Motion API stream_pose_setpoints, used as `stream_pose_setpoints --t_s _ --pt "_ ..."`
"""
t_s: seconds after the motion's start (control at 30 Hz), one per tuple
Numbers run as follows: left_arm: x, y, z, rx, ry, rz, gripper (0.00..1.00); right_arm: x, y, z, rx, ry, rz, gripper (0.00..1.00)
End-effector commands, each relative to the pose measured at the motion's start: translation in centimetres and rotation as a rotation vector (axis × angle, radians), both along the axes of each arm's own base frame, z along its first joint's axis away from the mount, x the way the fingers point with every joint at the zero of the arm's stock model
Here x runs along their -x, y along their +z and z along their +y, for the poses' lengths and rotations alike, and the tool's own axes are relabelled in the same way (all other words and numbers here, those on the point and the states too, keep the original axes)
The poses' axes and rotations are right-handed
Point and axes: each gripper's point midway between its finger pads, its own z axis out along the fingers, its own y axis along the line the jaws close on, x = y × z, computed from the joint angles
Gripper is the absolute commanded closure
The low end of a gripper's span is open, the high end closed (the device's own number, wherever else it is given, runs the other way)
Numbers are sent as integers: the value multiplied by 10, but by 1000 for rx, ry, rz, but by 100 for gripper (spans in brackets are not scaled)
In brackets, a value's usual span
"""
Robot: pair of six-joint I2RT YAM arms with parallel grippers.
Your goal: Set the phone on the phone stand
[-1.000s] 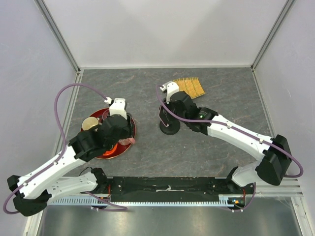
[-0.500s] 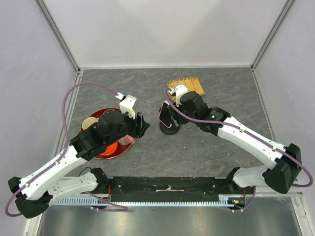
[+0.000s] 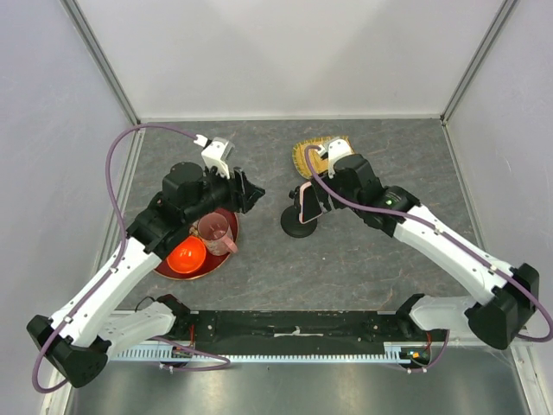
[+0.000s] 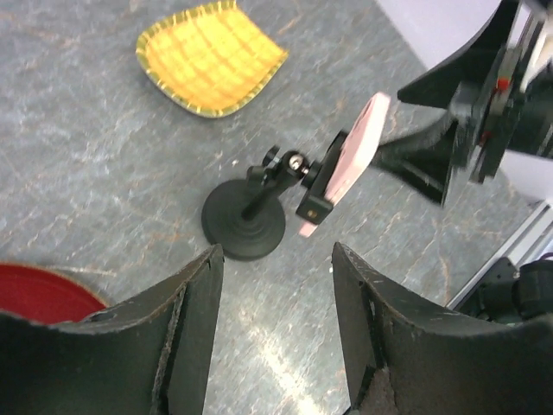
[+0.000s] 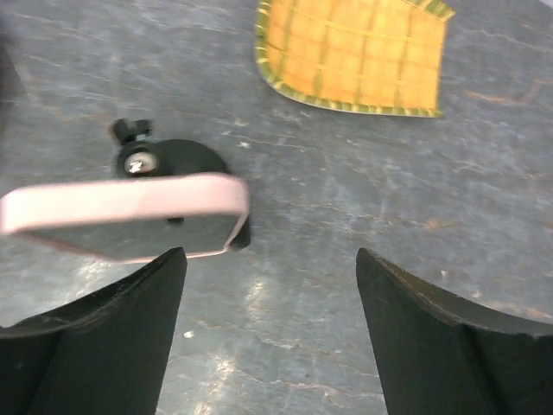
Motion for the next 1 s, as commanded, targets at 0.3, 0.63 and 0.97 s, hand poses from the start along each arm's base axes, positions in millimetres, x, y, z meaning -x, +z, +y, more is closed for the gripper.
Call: stream_pose_setpoints --t_s 0.3,0.63,0.97 --pt "-44 66 -18 88 -88 -224 40 41 52 55 -330 360 -132 2" --pt "-37 30 -7 71 -114 -246 41 13 47 55 -348 220 -164 2" --pt "-37 31 1 65 -76 -245 41 15 35 75 -388 41 -157 2"
